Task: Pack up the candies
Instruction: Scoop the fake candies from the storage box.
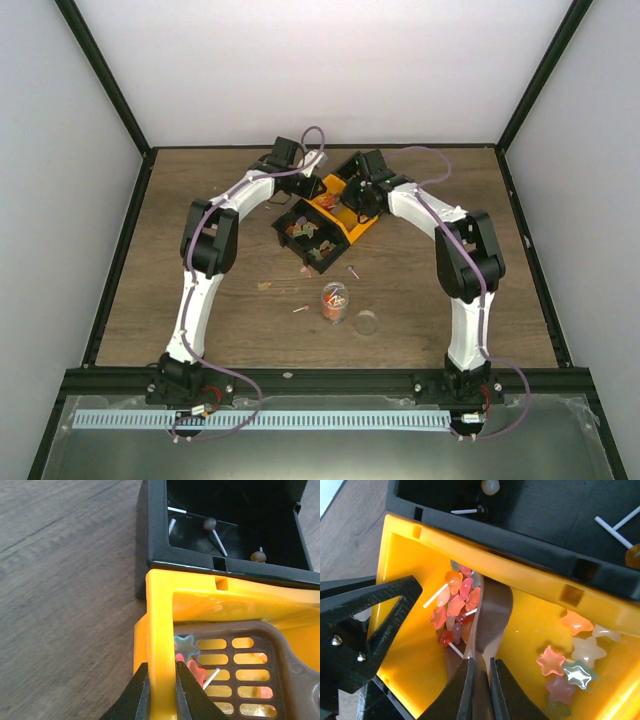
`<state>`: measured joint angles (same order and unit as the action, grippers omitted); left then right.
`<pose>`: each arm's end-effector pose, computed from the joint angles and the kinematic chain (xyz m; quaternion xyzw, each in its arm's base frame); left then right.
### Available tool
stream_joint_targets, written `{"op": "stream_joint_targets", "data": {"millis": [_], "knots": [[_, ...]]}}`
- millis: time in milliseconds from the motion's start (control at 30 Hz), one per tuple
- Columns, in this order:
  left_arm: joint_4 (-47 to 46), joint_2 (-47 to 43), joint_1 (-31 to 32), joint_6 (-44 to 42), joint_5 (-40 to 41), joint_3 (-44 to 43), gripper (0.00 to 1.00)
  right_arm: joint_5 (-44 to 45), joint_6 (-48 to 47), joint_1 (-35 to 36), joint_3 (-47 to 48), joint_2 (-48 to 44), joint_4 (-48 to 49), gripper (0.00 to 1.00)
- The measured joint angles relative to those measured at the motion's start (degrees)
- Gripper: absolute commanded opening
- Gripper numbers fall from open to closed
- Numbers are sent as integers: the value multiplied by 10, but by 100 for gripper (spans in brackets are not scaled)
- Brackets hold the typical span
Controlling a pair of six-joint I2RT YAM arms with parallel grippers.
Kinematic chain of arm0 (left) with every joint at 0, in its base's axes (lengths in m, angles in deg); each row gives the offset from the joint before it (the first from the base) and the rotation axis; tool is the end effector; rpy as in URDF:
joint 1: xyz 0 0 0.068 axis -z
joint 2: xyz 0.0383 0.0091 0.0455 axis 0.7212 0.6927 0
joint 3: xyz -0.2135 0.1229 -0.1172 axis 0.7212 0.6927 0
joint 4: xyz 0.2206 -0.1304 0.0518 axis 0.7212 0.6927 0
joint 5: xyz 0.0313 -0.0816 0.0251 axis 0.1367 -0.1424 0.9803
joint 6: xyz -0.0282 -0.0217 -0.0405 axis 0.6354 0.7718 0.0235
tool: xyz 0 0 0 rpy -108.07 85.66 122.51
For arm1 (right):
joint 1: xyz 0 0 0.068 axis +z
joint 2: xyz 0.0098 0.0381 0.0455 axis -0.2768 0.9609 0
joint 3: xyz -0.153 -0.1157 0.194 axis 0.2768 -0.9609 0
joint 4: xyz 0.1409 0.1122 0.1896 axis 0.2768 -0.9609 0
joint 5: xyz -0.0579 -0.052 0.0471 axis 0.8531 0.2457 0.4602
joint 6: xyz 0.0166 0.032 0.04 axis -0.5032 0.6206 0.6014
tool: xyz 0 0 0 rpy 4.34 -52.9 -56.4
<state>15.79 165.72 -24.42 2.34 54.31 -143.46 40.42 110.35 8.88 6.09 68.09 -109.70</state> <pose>0.4922 -0.2149 0.1600 0.2929 0.8642 -0.2806 0.2977 0.3995 0.1905 0.2053 0.2061 0.9277 0.2359 0.2032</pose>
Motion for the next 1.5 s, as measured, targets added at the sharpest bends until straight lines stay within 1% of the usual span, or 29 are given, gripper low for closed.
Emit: {"op": "stream_joint_targets", "data": {"millis": [67, 300, 433, 567, 767, 967, 1333, 1500], "knots": [[1, 0, -3, 1, 3, 0, 4, -16, -3, -4, -19, -2, 33, 1], [2, -2, -15, -2, 13, 0, 4, -81, -7, -19, -120, -9, 200, 1], [4, -2, -16, -5, 16, 0, 4, -96, -7, -22, -160, -18, 257, 1], [7, -2, -16, -14, 11, 0, 4, -124, 0, -29, -227, -27, 355, 1], [10, -2, -16, -15, 10, -1, 4, -177, 18, -50, -276, -15, 460, 1], [21, -2, -15, -19, 12, -6, 4, -198, 25, -57, -292, -10, 497, 1], [39, -2, -12, -31, 4, -11, 4, -204, 56, -61, -374, -35, 597, 1], [43, -2, -11, -33, 2, -12, 4, -199, 69, -61, -401, -48, 623, 1]]}}
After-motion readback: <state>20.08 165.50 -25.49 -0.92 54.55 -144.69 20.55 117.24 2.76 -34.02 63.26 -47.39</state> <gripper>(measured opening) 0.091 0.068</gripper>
